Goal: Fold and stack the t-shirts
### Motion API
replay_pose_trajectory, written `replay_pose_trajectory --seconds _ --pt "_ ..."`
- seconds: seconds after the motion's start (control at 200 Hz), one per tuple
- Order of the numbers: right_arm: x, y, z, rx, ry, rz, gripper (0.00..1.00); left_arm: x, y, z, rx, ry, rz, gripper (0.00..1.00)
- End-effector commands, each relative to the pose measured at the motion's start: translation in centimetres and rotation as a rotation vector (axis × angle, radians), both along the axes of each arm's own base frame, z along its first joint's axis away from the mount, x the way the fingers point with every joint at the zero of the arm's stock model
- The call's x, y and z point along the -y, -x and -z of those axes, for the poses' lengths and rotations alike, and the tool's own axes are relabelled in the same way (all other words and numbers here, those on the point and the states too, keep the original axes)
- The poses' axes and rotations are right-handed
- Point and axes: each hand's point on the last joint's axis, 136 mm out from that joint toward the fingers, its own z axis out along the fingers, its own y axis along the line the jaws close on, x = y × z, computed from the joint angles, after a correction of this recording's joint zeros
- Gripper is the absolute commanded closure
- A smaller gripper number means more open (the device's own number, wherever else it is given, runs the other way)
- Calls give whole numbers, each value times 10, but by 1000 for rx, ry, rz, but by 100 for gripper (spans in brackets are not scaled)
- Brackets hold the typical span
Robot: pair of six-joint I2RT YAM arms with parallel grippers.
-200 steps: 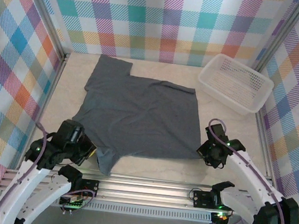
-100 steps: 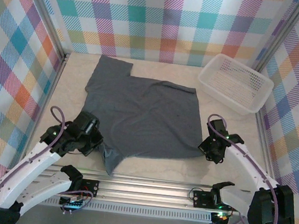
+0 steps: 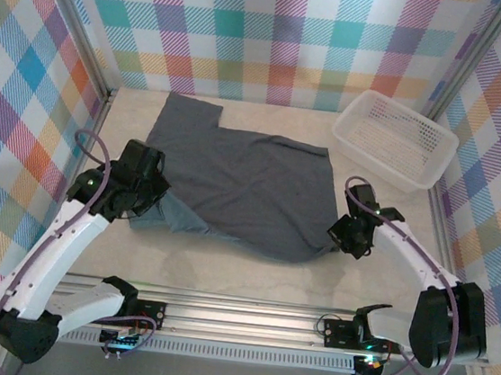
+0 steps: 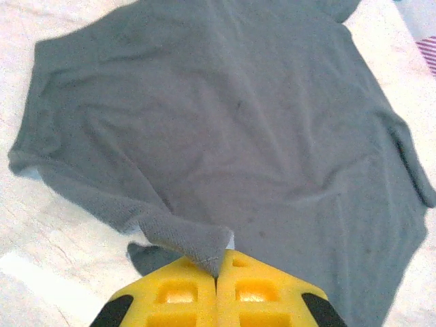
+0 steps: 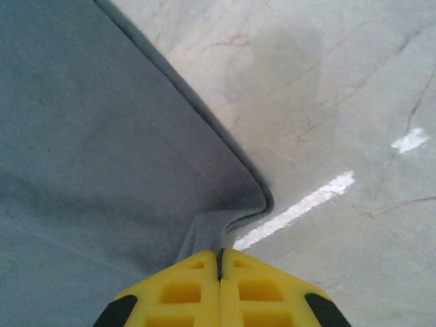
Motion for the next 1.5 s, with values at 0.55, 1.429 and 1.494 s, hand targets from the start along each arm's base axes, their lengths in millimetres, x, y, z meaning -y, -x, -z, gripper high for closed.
replay_pose_trajectory --seconds 0.55,1.429,1.494 --pt "5 -87 -2 19 26 58 100 -38 -105 -3 19 -139 50 100" --pt "3 -124 12 2 45 41 100 -45 -178 41 -87 -230 149 100" --pt "3 -126 13 1 46 41 100 -48 -180 46 -103 -249 145 100"
